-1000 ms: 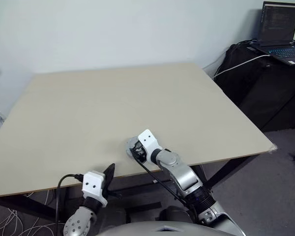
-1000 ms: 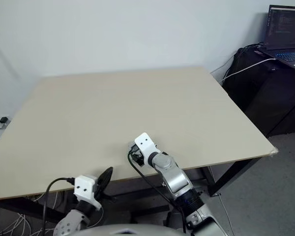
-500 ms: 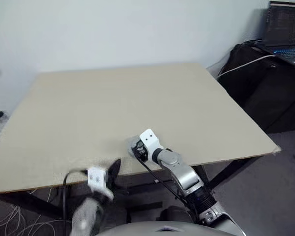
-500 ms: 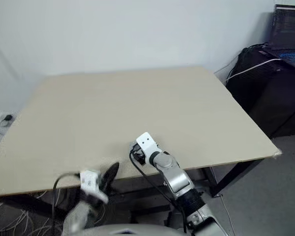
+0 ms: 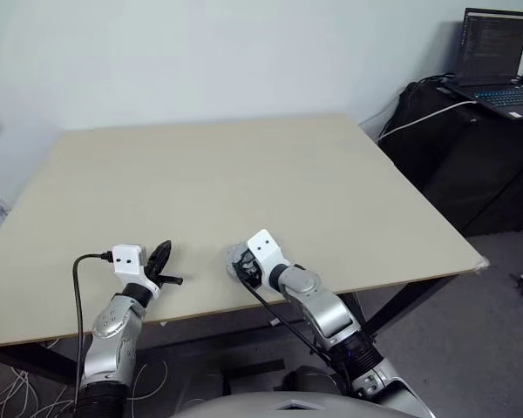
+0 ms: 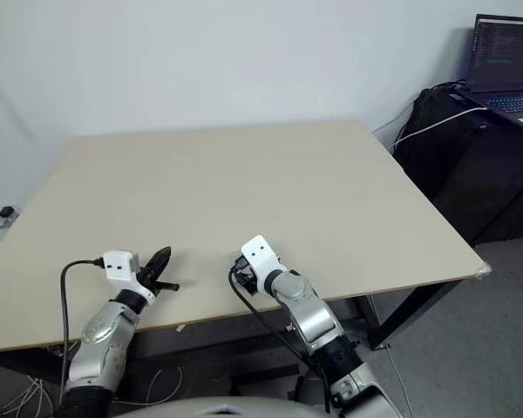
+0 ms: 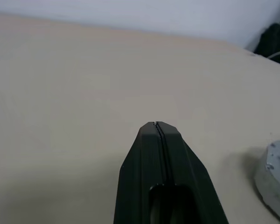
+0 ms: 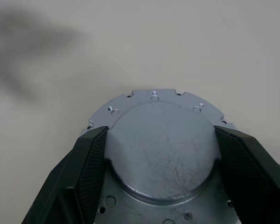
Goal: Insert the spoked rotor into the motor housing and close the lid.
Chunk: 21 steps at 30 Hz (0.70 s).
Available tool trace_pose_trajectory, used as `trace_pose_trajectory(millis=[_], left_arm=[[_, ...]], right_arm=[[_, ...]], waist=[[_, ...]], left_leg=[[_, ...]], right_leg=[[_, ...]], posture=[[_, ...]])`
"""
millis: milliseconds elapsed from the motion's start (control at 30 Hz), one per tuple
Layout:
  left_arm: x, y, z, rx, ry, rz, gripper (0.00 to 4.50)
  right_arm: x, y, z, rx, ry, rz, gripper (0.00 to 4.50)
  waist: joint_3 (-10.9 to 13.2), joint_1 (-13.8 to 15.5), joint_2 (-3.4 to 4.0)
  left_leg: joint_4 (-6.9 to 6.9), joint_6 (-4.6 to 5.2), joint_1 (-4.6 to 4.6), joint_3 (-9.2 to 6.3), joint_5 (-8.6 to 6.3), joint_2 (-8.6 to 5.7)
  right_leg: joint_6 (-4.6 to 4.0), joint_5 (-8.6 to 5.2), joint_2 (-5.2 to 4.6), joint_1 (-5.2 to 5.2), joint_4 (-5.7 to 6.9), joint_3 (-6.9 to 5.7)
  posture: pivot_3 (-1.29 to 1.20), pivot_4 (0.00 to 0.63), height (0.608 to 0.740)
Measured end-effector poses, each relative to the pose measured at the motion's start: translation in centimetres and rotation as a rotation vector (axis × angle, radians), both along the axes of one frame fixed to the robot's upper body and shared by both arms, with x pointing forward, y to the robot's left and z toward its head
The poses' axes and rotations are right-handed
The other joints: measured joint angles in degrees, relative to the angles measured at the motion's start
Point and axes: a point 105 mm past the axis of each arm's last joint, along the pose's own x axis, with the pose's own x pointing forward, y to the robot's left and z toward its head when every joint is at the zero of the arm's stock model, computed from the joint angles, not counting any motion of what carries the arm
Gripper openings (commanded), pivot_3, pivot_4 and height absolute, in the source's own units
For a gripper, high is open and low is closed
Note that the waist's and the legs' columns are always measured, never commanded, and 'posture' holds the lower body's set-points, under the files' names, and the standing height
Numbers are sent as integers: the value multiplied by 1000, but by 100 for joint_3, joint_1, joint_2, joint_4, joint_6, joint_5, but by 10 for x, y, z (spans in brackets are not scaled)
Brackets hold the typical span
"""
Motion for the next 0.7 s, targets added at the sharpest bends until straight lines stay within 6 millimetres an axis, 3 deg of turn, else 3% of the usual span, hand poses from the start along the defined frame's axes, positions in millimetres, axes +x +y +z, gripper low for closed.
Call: trace_pose_trajectory(millis=[333,700], left_arm=[[25,-26,-3,109,76,-209,0],[41,-52,-9,114,180,-378,0]], right_arm=[[0,1,1,1,-2,2,3197],[1,2,2,4,-5,4,3197]], waist=[[10,-3,12],[33,-25,5]], left_leg=[[-2,0,-1,-1,0,2],[-2,0,-1,-3,0,3]], right_leg=[[1,0,2,-4,2,-5],[1,1,2,-4,2,-6]], posture=[[0,0,740],[0,0,740]])
